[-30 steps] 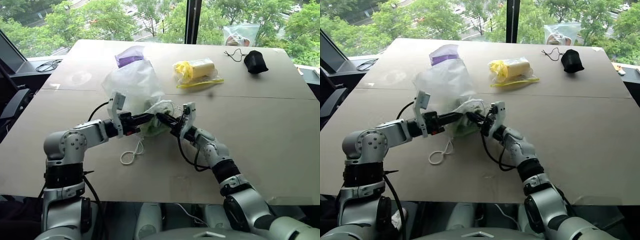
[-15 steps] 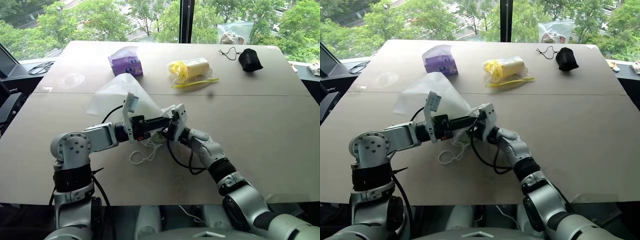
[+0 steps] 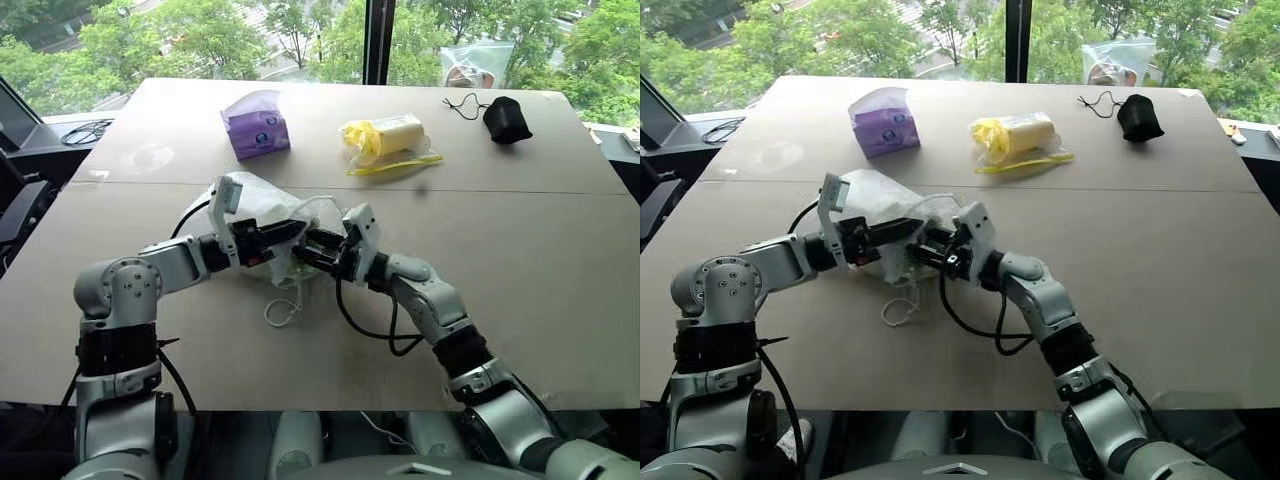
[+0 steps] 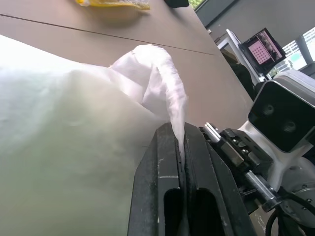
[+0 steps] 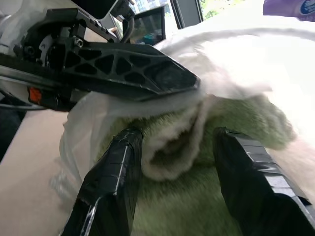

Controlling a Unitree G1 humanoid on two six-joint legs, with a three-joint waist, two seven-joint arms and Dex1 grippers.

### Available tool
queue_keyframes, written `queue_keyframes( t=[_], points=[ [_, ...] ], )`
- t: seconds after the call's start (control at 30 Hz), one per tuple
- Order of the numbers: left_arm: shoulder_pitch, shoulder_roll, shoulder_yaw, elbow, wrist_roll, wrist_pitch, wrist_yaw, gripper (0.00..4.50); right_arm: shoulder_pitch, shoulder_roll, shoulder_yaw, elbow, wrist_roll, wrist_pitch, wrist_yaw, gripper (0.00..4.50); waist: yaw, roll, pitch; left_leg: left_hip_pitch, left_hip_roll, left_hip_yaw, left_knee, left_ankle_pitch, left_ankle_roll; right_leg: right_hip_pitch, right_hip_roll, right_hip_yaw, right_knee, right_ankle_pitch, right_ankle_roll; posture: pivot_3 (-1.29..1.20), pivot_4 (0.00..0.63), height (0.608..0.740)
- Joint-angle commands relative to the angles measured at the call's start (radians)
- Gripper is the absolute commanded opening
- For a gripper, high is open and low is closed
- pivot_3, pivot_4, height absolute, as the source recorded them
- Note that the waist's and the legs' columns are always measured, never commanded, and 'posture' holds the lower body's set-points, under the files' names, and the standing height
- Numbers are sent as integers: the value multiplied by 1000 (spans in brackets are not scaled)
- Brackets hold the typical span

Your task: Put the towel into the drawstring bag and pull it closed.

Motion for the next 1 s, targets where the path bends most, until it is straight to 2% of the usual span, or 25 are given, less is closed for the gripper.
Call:
queue_keyframes(
  t=[0.03,0.2,0.3,0.43,0.53,0.67,0.83,1.0],
  points=[
    [-39,17,-5,11,15,-34,-46,0,-3,-9,30,-48,-39,-12,11,2540,-1,0,0,0,0,0,0,0,1,0,0,0,0,0,0,0,150,740],
    [-45,-9,-27,-23,9,-22,-37,0,-59,46,111,148,-162,-122,-3,2540,-9,0,0,0,1,0,-1,1,1,-1,2,0,1,0,0,0,150,740],
    [-26,-23,-37,-55,1,-10,-28,0,-131,104,121,357,-242,-249,-58,1858,-10,-1,1,1,1,0,-1,4,2,-1,3,1,1,0,0,0,150,740],
    [17,-37,-50,-96,-3,1,-21,0,-204,173,84,556,-261,-391,-74,26,-8,-1,1,1,1,1,-1,4,1,0,3,2,1,0,0,0,150,740],
    [56,-49,-47,-128,-12,11,-8,0,-234,209,46,625,-233,-454,-40,26,-8,-1,1,1,1,1,-1,4,0,0,3,2,1,0,0,0,150,740],
    [104,-51,-29,-174,-35,33,3,0,-249,251,-87,603,-48,-356,44,26,-2,-1,1,2,1,0,-1,3,-1,1,2,1,1,0,0,0,150,740],
    [156,-83,-42,-237,-79,64,27,0,-242,260,-90,600,-22,-300,91,26,-3,-1,1,2,1,0,-1,2,-1,1,1,1,1,0,0,0,150,740],
    [160,-163,-95,-315,-101,70,75,0,-229,326,-65,643,-39,-324,85,26,-3,-1,1,2,1,0,-1,2,0,1,1,1,1,0,0,0,150,740]
  ],
)
